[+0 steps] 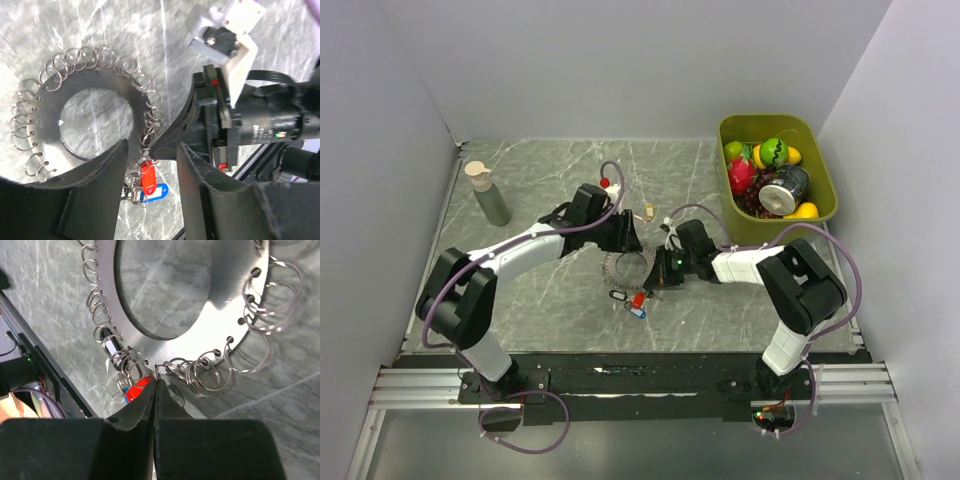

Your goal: Put the keys on the keyring

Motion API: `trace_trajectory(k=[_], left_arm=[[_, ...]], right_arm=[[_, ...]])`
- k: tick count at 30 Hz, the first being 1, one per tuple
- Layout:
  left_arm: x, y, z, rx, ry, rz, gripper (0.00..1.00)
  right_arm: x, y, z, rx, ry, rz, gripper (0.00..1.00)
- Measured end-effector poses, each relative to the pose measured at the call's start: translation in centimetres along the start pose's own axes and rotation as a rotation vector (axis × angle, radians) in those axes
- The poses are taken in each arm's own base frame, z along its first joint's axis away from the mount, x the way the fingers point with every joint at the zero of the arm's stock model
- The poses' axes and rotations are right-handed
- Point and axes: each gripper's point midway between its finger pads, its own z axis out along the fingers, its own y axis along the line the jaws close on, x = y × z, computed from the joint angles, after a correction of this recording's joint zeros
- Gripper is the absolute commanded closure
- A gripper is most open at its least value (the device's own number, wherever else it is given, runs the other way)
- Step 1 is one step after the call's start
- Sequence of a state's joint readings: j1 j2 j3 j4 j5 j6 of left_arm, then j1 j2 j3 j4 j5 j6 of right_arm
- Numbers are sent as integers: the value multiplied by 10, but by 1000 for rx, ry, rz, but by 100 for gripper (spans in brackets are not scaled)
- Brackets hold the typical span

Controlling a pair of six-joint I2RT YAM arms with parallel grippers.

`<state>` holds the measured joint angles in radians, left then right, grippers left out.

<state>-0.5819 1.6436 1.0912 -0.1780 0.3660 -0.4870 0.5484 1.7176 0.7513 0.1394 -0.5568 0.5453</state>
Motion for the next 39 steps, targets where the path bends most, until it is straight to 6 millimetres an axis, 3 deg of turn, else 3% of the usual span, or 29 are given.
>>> trace_trajectory(k=[6,11,17,24,29,33,39], left_arm=[[-26,-12,-29,25,-103,28,50],[-60,-25,-69,79,-250,60,50],[-94,-53,-114,177,-409,158,49],[-108,-96,-163,301,-546,321,51],[-106,-123,-188,407,-587,429,55],[-97,-138,-194,502,-578,495,55],[-77,-153,-197,642,-525,565,57]], right_arm=[[-20,17,-16,-11,-60,-103,100],[-68,62,-46,-69,-210,-300,100],[-104,108,-82,-135,-349,-536,100],[-109,155,-137,-234,-526,-849,100],[-97,191,-184,-339,-725,-1063,100],[-91,205,-203,-392,-816,-1144,100],[-76,218,-212,-504,-864,-1233,100]])
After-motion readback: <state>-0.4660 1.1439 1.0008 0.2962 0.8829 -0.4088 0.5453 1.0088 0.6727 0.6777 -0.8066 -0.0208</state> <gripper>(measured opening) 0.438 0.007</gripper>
